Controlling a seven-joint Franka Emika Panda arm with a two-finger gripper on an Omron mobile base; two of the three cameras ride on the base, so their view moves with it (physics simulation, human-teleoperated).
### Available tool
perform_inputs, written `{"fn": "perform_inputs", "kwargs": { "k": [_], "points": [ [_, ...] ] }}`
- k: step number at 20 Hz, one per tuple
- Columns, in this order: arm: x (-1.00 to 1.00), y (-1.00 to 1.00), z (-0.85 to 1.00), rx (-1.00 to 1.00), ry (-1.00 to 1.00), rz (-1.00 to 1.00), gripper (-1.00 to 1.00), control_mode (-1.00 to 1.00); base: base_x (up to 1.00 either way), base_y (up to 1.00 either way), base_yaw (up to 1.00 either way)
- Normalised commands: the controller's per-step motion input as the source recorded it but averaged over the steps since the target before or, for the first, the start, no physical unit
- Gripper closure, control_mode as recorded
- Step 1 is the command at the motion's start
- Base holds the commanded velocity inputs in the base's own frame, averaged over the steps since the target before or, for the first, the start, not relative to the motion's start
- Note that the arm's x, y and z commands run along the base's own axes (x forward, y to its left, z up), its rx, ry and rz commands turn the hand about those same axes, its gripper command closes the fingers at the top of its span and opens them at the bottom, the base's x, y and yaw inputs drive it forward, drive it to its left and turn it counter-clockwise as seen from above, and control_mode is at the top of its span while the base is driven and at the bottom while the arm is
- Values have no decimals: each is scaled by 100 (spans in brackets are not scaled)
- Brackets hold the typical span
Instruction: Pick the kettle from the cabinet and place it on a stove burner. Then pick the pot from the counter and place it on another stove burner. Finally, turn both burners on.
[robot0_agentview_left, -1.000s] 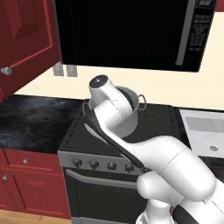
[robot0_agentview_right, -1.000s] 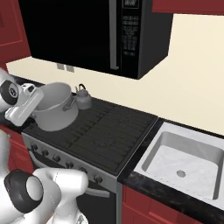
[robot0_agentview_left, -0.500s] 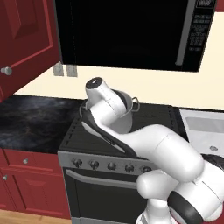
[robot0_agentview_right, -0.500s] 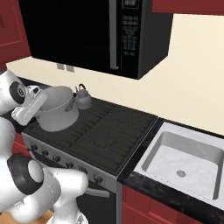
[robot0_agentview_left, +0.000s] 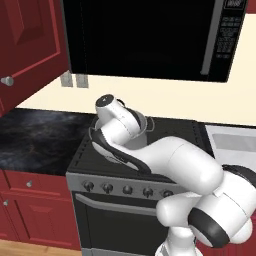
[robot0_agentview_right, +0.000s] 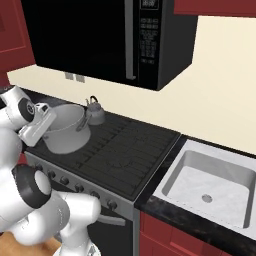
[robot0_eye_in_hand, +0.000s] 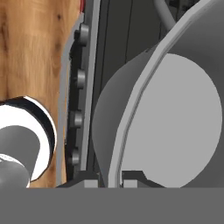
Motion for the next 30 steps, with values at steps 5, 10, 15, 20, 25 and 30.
{"fn": "perform_inputs", "kwargs": {
  "k": [5, 10, 15, 20, 25, 30],
  "points": [
    [19, 6, -18, 0, 1, 3, 100, -100, 0, 0, 0],
    [24, 8, -20, 0, 0, 2, 100, -100, 0, 0, 0],
    [25, 8, -21, 0, 0, 2, 100, -100, 0, 0, 0],
    [24, 7, -17, 1, 0, 3, 100, -100, 0, 0, 0],
    [23, 8, -15, 0, 1, 2, 100, -100, 0, 0, 0],
    [18, 8, -15, 0, 1, 2, 100, -100, 0, 0, 0]
  ]
}}
